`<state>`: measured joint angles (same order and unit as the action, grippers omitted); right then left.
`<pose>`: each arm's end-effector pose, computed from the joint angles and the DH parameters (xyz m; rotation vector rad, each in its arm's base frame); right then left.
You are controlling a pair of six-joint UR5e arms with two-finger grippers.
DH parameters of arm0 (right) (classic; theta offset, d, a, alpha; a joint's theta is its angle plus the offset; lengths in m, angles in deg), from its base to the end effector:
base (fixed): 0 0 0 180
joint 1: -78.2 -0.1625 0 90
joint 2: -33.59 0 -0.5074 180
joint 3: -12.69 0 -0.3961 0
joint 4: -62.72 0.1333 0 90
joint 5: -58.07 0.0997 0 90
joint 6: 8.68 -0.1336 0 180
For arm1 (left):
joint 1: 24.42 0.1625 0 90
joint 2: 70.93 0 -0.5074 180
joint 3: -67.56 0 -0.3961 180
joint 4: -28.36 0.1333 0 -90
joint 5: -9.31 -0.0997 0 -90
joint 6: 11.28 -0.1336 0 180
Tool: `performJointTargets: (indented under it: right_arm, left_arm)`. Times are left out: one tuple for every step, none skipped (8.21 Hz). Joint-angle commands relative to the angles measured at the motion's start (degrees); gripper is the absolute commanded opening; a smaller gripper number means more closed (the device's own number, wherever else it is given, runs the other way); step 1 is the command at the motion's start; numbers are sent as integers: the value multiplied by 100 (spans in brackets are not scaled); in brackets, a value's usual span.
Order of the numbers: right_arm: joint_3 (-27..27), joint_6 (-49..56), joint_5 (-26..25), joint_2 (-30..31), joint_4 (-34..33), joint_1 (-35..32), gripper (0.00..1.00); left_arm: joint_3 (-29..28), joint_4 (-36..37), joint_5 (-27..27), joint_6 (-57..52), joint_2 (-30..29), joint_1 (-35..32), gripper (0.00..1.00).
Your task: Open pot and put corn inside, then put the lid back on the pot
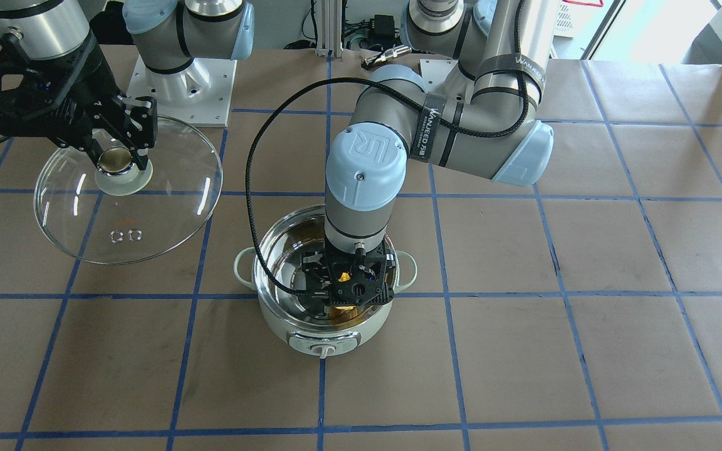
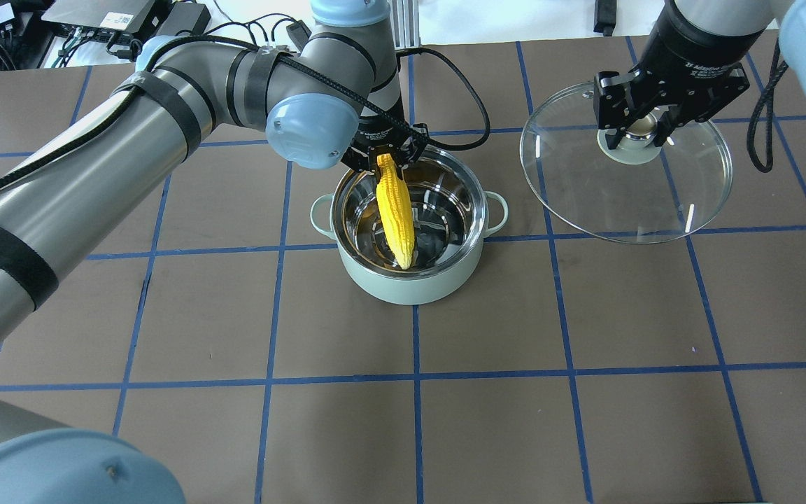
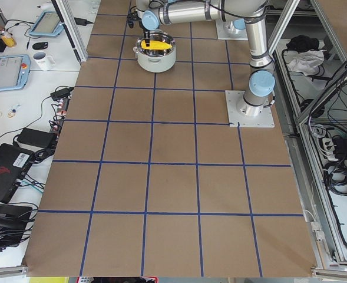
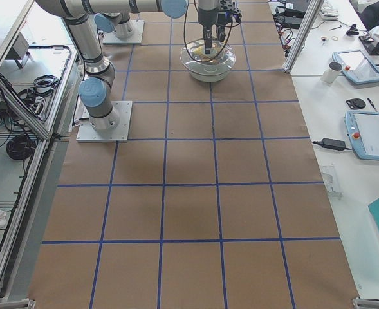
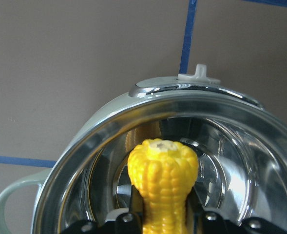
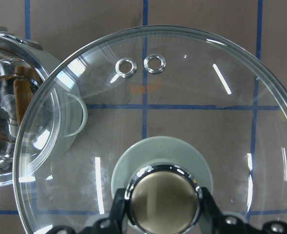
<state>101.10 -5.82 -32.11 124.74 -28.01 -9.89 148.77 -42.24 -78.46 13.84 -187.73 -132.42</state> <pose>0.1164 -0.4972 0.5614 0.0258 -3.1344 0.0947 -0.3506 -0.6309 0.3619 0.1915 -3.0905 0.0128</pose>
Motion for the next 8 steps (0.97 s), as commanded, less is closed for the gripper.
performJointTargets:
  right_arm:
    - [0,-4,-9,0,3,2,33]
    - [0,5,-9,0,-5,2,33]
    - [0,5,-9,0,-5,2,33]
    - [0,5,-9,0,3,2,33]
    - [0,5,-9,0,3,2,33]
    - [0,5,-9,0,3,-7,33]
    - [0,5,0,0,3,2,33]
    - [9,5,0,0,-5,-7,33]
  left_arm:
    - [-36,116,5,133,9,-2,47]
    - [-36,134,14,142,18,-2,51]
    - [-27,134,14,142,18,-2,54]
    - [-18,134,23,151,18,-2,61]
    - [-1,143,23,151,18,-2,64]
    - [-1,135,23,151,35,-2,70]
    - [-18,134,23,142,96,-2,72]
    - [-27,82,6,90,184,15,76]
